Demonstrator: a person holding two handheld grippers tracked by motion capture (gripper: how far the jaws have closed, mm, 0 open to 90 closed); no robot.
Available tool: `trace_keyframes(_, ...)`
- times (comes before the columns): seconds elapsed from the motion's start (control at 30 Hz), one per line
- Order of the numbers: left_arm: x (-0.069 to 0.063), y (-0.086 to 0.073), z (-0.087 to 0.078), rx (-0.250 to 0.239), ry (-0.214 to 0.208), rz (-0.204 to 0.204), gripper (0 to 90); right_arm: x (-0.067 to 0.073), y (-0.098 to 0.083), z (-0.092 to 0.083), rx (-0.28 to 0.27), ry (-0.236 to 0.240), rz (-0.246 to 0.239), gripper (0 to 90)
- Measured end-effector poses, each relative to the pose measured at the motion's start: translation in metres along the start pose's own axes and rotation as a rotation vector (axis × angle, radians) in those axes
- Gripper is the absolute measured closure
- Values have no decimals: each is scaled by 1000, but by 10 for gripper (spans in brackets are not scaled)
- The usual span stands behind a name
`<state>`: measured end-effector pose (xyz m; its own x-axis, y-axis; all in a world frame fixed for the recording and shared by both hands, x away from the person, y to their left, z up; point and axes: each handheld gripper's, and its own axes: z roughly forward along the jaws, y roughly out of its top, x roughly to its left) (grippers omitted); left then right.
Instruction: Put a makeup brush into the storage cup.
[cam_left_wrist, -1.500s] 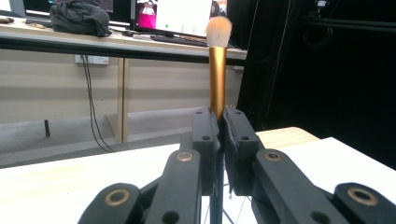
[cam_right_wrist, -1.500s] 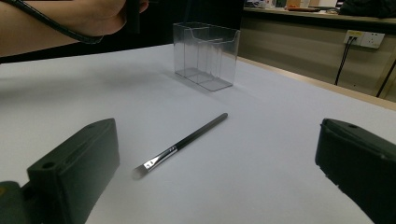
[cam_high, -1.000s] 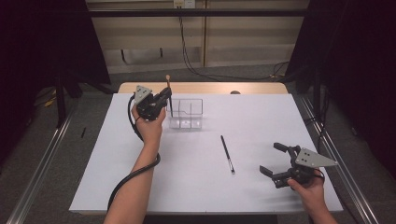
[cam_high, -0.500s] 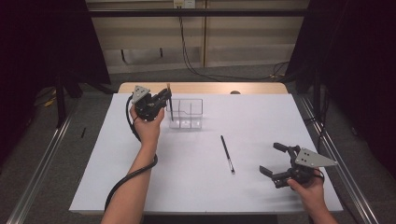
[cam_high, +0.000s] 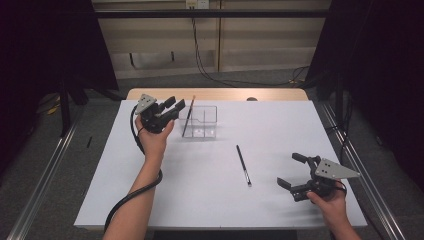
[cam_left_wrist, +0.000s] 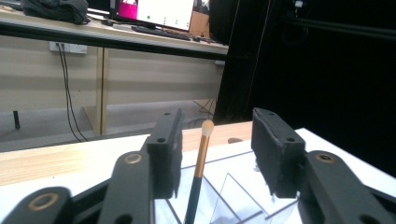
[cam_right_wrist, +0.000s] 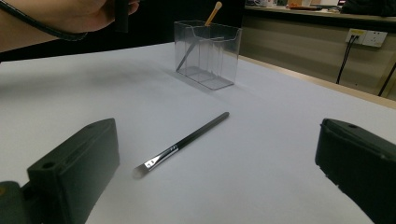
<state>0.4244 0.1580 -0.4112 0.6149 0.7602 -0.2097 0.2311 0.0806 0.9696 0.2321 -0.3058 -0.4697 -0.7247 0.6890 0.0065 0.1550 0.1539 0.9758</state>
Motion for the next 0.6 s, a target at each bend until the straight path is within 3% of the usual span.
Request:
trace_keyframes(0.27, 1, -3, -9, -30, -40, 34, 380, 0, 0, 0, 6, -1, 1, 0)
trace_keyframes(0.43, 1, -3, -13, -58, -97, 17, 274, 0, 0, 1, 7, -2, -5, 0)
trace_keyframes(0.6, -1, -3, -17, -24, -132, 33, 215, 1, 0, 1, 5, 0, -2, 0)
